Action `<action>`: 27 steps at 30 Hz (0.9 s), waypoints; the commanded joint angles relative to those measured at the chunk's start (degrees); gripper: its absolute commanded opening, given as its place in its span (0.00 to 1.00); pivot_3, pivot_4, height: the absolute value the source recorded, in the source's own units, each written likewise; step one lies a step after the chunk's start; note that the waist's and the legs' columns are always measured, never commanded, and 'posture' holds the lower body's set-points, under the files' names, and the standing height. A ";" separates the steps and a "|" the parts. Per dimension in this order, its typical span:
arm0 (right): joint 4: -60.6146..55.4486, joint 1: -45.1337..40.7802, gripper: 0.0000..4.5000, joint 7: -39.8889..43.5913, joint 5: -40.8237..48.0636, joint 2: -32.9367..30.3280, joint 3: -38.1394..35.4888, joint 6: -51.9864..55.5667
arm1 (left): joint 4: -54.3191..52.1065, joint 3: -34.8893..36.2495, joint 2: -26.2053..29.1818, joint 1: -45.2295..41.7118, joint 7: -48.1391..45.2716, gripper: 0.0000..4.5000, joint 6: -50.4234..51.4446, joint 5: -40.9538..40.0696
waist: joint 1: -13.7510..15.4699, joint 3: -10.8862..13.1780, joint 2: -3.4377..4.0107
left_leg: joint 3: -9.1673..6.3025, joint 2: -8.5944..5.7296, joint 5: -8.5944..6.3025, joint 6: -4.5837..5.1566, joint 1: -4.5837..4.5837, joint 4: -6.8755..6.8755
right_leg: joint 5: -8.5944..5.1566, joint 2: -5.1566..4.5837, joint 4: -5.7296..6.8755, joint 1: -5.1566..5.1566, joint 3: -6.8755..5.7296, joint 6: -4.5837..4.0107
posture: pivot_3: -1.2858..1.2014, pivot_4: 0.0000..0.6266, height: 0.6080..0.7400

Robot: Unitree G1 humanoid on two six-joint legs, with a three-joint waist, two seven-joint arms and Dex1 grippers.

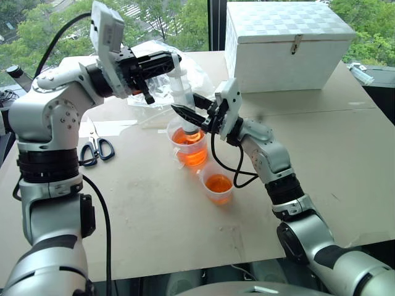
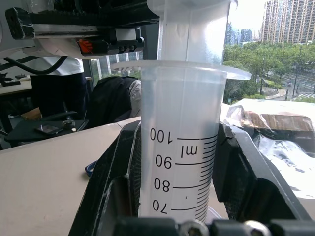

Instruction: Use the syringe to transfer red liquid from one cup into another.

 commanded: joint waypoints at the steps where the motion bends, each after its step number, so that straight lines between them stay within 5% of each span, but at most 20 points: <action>1: -1.00 -0.05 0.34 2.84 0.01 1.20 3.21 -0.50 | -0.98 3.67 0.34 -2.51 2.49 0.01 -1.87 0.04 | -0.01 0.00 0.00 | 0.00 0.00 0.00 0.00 0.00 0.00 | 0.00 0.00 0.00 0.00 0.00 0.00 | 0.52 0.24 1.00; 7: -0.77 -1.65 0.34 2.53 0.20 1.35 2.36 -1.16 | -0.72 4.22 0.54 -2.74 1.93 0.01 -1.75 -0.57 | -0.01 0.00 0.00 | 0.00 0.00 0.00 0.00 0.00 0.01 | 0.00 0.00 0.01 0.00 0.00 0.00 | 0.52 0.24 1.00; 11: -1.53 -3.86 0.34 1.90 1.10 1.82 1.26 -0.79 | -1.13 5.50 1.29 -3.18 0.93 0.26 -0.81 -2.38 | -0.33 0.00 0.00 | 0.00 0.00 0.00 0.00 0.00 0.01 | 0.00 0.00 0.01 -0.01 0.01 0.00 | 0.52 0.24 1.00; 18: -1.32 -6.47 0.34 1.17 2.12 2.08 -0.37 -0.90 | -2.01 8.06 3.36 -2.79 -0.33 0.95 0.74 -4.52 | -0.97 -0.01 -0.01 | -0.05 0.00 0.00 0.00 0.00 0.05 | 0.00 -0.01 0.10 0.03 -0.01 0.00 | 0.52 0.24 1.00; 27: -0.42 -10.54 0.34 0.04 3.59 1.53 -3.52 -1.13 | -2.92 8.21 5.73 0.51 -0.97 0.95 1.23 -4.19 | -1.22 0.00 -0.01 | -0.08 0.00 0.01 -0.01 0.04 0.11 | 0.00 -0.02 0.51 0.01 0.00 0.00 | 0.52 0.24 1.00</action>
